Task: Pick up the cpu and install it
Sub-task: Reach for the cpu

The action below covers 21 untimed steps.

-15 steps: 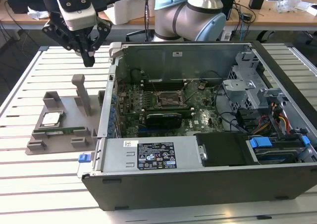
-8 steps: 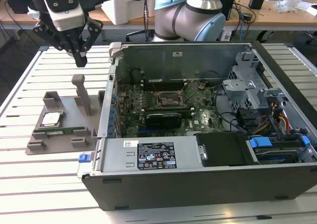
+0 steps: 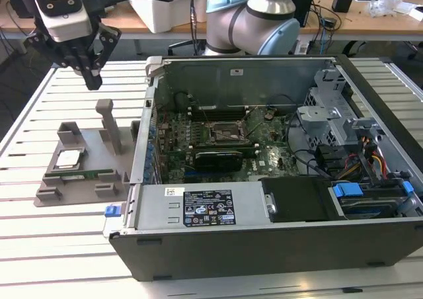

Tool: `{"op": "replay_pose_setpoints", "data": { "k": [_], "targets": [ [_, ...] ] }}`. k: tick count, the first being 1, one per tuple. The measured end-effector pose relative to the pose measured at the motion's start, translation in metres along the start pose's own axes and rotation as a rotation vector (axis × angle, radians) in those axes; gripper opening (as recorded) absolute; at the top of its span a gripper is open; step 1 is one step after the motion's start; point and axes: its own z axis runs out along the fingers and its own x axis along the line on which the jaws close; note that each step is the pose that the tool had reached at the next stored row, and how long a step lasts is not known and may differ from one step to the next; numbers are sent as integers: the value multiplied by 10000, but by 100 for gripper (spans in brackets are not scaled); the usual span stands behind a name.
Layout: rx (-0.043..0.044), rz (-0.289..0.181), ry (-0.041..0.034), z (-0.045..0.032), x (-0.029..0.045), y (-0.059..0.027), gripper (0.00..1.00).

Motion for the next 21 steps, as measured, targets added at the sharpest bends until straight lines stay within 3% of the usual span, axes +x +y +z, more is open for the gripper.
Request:
{"op": "replay_pose_setpoints", "data": {
  "k": [4,11,21],
  "targets": [
    [0,1,0,-2,94,-7,11],
    [0,1,0,-7,368,-27,11],
    [1,1,0,-11,554,-41,11]
  ]
}}
